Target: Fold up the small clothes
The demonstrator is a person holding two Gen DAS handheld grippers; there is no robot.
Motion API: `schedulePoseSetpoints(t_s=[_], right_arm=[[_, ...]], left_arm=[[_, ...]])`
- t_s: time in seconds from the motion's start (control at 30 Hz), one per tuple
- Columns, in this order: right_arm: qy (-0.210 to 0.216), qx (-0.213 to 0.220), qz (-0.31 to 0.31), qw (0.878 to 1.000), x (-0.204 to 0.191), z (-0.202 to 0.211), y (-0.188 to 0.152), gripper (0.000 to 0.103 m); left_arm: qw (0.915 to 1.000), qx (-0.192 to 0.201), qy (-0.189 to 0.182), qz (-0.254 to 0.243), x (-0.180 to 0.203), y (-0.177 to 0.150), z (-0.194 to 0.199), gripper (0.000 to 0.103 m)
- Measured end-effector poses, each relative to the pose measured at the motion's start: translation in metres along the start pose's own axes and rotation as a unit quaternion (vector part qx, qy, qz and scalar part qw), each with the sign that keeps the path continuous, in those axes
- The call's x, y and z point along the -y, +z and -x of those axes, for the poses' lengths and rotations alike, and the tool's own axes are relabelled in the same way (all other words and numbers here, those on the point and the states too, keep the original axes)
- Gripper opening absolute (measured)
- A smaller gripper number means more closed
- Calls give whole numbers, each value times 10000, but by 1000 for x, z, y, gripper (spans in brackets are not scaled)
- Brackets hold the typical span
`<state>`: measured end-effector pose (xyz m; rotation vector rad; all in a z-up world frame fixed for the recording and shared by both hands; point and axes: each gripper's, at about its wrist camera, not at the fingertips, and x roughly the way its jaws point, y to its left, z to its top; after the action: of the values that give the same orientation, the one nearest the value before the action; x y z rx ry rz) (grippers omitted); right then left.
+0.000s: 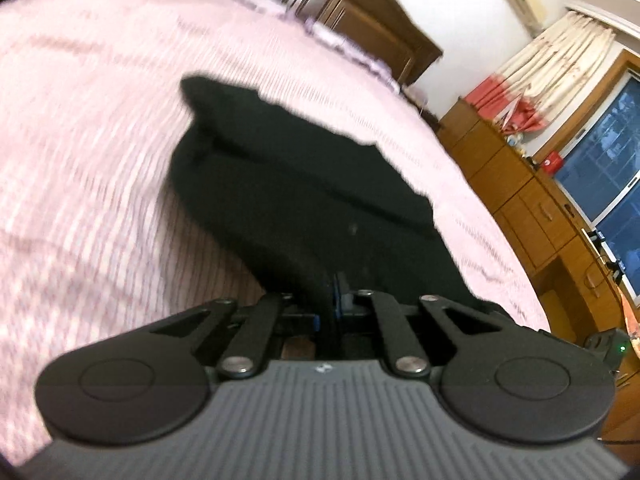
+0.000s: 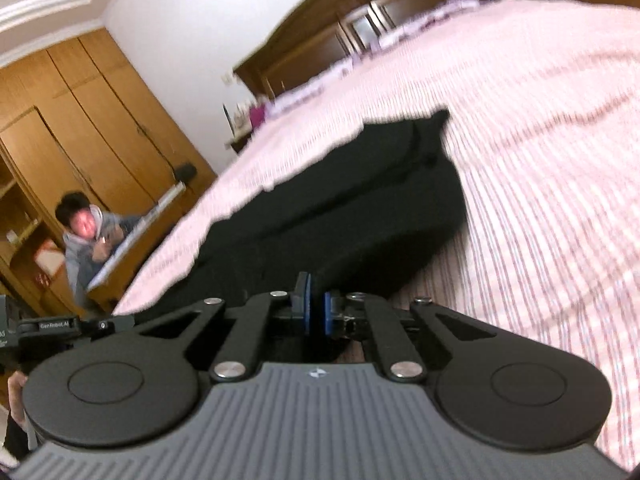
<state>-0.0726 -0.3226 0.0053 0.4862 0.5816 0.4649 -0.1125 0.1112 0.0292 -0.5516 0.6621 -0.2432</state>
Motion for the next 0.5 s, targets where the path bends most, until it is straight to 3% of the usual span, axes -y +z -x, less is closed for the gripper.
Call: schedulePoseSetpoints(t_s=[0.2,0.5], right_arm=[[91,572,145,9982,-8,-15,34,6],[-371,1390,581,9879,-18,-62,87,6]], left_arm=[[9982,460,68,-369,10,29,-5,8],[9925,1089,289,-478,17,82,-35,8]])
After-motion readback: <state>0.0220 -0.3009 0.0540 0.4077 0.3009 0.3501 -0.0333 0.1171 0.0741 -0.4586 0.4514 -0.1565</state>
